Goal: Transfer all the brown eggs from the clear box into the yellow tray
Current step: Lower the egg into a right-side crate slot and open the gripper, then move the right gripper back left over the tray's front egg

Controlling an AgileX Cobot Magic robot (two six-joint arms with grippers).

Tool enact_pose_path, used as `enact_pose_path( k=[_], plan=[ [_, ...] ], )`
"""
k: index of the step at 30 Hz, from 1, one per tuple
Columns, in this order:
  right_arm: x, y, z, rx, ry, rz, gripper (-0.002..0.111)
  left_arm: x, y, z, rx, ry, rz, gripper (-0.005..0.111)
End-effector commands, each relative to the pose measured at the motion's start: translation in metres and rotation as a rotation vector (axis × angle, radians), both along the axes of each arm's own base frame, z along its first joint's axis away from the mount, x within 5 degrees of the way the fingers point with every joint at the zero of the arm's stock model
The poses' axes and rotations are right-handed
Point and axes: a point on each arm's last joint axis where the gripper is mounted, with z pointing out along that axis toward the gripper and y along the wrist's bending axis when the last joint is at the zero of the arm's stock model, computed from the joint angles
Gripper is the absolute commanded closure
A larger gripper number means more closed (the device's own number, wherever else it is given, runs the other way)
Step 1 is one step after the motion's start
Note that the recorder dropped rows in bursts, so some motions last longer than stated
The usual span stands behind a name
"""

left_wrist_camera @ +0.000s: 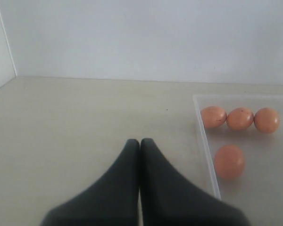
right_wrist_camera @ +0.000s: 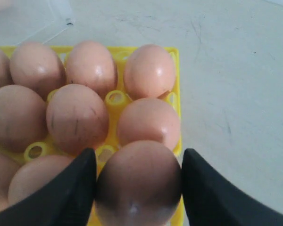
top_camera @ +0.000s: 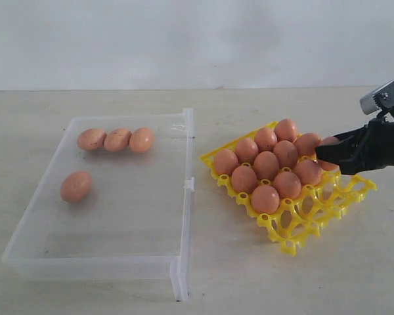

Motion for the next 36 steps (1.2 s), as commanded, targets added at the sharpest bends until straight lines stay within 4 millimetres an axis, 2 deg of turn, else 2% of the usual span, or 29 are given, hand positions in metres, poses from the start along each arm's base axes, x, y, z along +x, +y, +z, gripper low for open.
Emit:
enact_pose_path(
  k=[1,3,9,11,13,18,22,26,30,32,33,35,36],
  plan=[
    [0.002,0.002,0.002,0.036,-0.007,0.002,0.104,0.0,0.0,0.002,-0.004,-0.009,-0.004,0.111],
    [0.002,0.001,0.001,0.042,0.01,-0.016,0.096,0.0,0.0,0.002,-0.004,-0.009,-0.004,0.111],
    [0.002,0.0,0.0,0.047,0.034,-0.042,0.059,0.0,0.0,0.002,-0.004,-0.009,-0.004,0.111],
    [0.002,0.0,0.0,0.049,0.034,-0.041,0.052,0.0,0.0,0.002,-0.004,-0.009,-0.004,0.111],
    [0.002,0.0,0.0,0.049,0.034,-0.041,0.05,0.0,0.0,0.002,-0.004,-0.009,-0.004,0.111],
    [0.002,0.0,0.001,0.048,0.032,-0.041,0.05,0.0,0.0,0.002,-0.004,-0.009,-0.004,0.111],
    [0.002,0.0,0.014,0.036,-0.006,-0.043,0.05,0.0,0.0,0.002,-0.004,-0.009,-0.004,0.111],
    [0.0,0.0,0.047,0.039,-0.103,-0.07,0.05,0.0,0.0,0.002,-0.004,-0.009,-0.004,0.111],
    [-0.006,0.008,0.093,0.113,-0.246,-0.08,0.05,0.0,0.0,0.002,-0.004,-0.009,-0.004,0.111],
    [-0.012,0.031,0.117,0.209,-0.329,-0.011,0.054,0.0,0.0,0.002,-0.004,-0.009,-0.004,0.111],
    [-0.016,0.047,0.127,0.257,-0.362,0.042,0.06,0.0,0.0,0.002,-0.004,-0.009,-0.004,0.111],
    [-0.023,0.085,0.14,0.312,-0.394,0.168,0.077,0.0,0.0,0.002,-0.004,-0.009,-0.004,0.111],
    [-0.027,0.11,0.145,0.326,-0.402,0.249,0.088,0.0,0.0,0.002,-0.004,-0.009,-0.004,0.111]
  ],
)
